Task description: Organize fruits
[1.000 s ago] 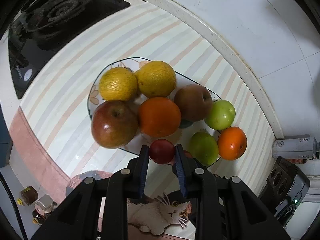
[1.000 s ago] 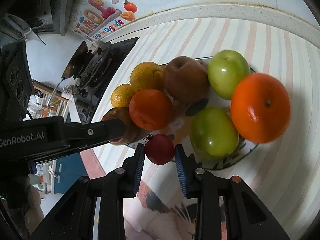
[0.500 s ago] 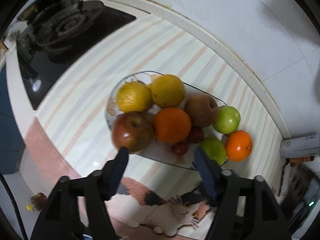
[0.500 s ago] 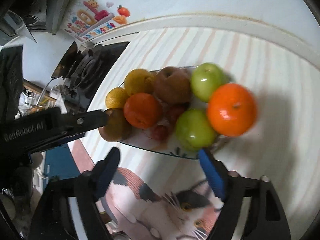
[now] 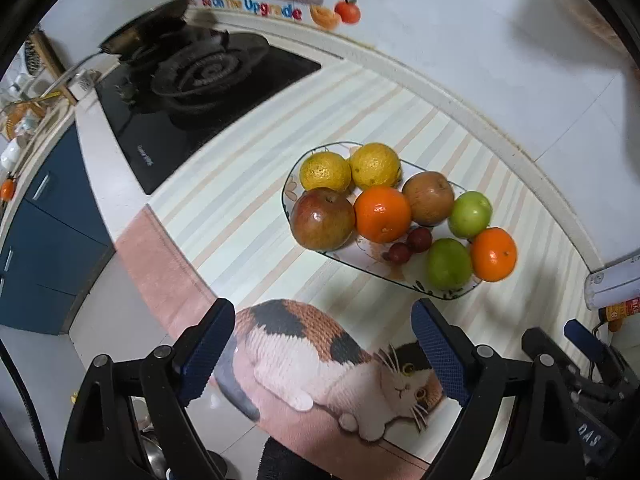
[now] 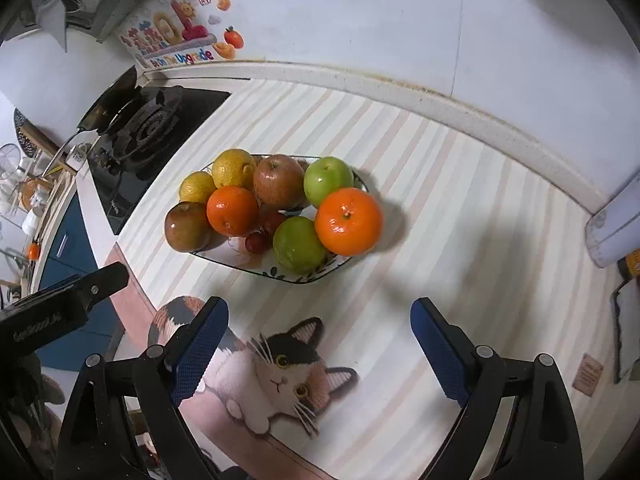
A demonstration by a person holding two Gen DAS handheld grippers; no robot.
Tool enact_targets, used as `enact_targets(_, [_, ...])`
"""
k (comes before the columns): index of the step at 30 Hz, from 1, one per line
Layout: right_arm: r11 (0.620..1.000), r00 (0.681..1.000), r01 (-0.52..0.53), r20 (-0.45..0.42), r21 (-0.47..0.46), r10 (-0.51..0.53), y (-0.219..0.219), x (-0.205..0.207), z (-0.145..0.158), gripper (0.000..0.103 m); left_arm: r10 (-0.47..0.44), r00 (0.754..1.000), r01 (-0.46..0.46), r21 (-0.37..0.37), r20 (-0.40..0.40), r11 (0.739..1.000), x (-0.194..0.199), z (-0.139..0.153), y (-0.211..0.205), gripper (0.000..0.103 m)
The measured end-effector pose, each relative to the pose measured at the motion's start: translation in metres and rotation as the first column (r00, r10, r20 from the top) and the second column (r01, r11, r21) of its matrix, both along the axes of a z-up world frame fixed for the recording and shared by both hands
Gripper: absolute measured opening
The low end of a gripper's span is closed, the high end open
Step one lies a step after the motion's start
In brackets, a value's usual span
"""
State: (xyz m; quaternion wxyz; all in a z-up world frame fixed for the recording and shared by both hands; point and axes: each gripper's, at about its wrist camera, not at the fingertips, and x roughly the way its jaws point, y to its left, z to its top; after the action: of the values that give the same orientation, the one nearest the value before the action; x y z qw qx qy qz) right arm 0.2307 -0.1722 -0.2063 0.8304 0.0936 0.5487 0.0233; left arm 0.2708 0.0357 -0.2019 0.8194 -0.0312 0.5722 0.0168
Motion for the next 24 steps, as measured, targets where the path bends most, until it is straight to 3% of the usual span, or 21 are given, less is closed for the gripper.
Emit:
enact_targets(11, [0.997,0.995,-0.031,0.093,-0.065,0.037,-0.005,-0.078,0.084,0.095,-0.051,0.988,0.039,0.082,0.148,0.996,-0.076,0.066,-0.018,0.090])
enact_targets(24, [0.994,0.971,-0.053,0.229,-0.092,0.073,0.003,-0.167,0.191,0.095,-0.100,0.953,0.084,0.067,0.286,0.994,-0.160,0.154,-0.020,0.090])
